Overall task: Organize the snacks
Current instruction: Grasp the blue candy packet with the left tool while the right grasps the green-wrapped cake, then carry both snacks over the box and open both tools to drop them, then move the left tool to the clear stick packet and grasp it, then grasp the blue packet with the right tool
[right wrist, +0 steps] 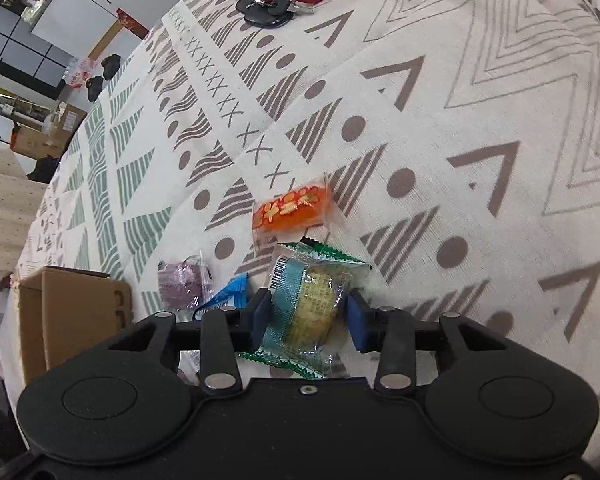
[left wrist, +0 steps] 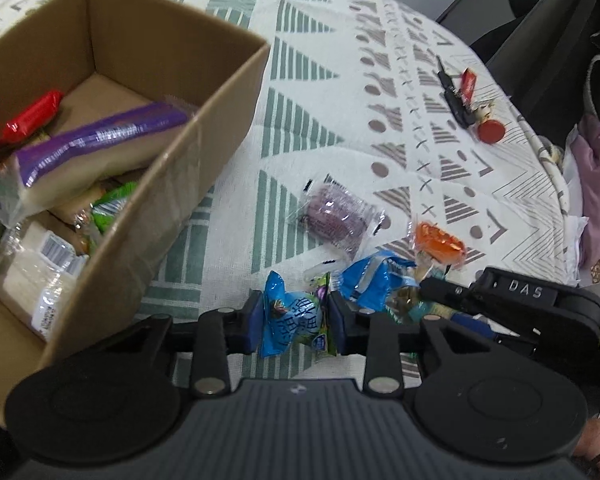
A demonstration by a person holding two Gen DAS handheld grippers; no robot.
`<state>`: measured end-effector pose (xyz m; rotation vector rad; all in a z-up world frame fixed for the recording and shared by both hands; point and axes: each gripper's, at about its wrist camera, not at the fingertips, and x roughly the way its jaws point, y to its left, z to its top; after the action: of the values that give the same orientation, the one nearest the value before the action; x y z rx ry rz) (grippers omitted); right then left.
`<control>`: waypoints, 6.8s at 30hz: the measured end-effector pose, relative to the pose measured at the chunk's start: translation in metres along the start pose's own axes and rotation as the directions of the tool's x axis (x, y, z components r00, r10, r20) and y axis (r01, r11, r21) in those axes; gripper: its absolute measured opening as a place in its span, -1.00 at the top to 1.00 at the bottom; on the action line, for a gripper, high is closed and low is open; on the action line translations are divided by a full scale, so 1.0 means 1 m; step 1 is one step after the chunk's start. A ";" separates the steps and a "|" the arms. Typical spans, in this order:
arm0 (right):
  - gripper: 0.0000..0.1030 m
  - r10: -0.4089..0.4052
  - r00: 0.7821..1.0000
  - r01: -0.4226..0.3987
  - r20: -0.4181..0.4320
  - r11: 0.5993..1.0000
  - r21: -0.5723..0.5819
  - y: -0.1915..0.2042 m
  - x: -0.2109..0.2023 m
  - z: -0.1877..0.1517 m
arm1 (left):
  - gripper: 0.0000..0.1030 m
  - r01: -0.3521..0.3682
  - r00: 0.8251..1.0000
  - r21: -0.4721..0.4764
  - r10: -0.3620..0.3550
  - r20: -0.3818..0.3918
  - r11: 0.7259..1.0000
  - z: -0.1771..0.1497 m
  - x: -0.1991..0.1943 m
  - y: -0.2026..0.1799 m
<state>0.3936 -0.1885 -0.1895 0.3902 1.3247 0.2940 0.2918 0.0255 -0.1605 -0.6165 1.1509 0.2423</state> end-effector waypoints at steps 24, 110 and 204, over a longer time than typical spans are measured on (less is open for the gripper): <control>0.24 0.139 0.975 -0.138 0.172 0.990 -0.018 0.034 -0.097 -0.053 | 0.36 0.064 0.988 0.105 -0.078 0.136 0.992 -0.013 -0.094 -0.002; -0.50 0.236 0.955 -0.211 0.180 0.967 -0.145 0.122 -0.102 -0.066 | -0.78 -0.016 0.986 0.065 0.005 0.165 0.998 0.050 -0.138 0.061; 0.41 0.107 0.993 -0.107 0.041 0.994 0.002 0.038 -0.010 -0.024 | 0.70 0.069 0.997 0.015 -0.069 -0.044 0.997 0.024 0.004 -0.004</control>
<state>0.3679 -0.1564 -0.1689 0.4698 1.2668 0.3709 0.3140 0.0357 -0.1560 -0.6479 1.1697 0.1609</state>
